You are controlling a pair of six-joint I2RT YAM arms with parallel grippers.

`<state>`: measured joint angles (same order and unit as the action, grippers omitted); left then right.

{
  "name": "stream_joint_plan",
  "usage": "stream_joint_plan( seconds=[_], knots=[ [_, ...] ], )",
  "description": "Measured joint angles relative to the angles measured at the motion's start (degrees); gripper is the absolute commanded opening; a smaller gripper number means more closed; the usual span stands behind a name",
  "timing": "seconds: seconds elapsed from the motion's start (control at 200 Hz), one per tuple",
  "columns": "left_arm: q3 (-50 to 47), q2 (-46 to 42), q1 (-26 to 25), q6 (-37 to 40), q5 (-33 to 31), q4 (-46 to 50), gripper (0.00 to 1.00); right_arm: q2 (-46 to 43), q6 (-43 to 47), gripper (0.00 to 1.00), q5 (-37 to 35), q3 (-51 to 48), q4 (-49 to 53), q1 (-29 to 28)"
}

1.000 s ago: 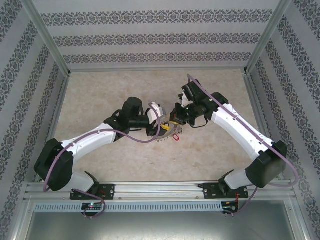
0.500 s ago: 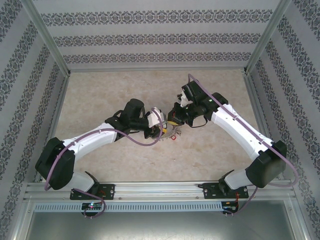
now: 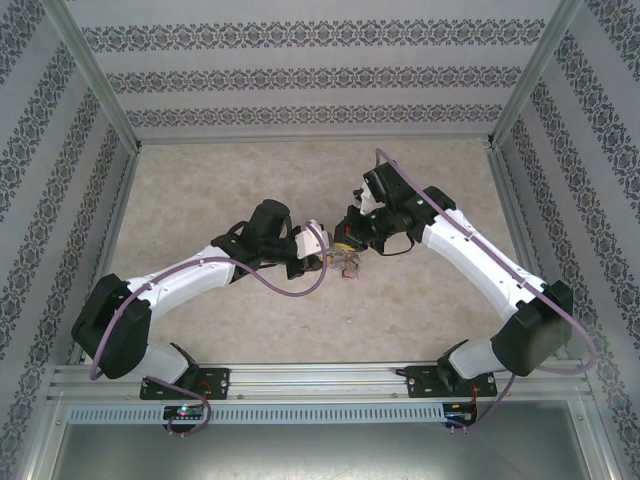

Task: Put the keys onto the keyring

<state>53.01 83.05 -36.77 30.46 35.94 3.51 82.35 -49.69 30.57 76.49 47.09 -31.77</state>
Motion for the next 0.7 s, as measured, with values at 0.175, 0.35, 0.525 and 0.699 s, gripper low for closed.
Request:
stream_joint_plan(
  seconds=[0.175,0.35,0.525,0.699],
  knots=[
    [-0.2,-0.3,0.0,2.1,0.3,0.2,0.00,-1.6,4.5,0.20,0.0,-0.8,-0.7,0.8],
    [-0.2,-1.4,0.0,4.5,1.7,0.9,0.00,-9.2,23.9,0.27,-0.8,-7.3,-7.2,4.2],
    [-0.3,-3.8,0.0,8.7,4.0,2.5,0.00,-17.5,51.0,0.27,2.8,-20.3,-16.7,6.2],
    [-0.3,-7.7,0.0,15.8,5.9,5.7,0.00,-15.1,75.6,0.27,11.9,-20.9,-16.9,7.3]
  ],
)
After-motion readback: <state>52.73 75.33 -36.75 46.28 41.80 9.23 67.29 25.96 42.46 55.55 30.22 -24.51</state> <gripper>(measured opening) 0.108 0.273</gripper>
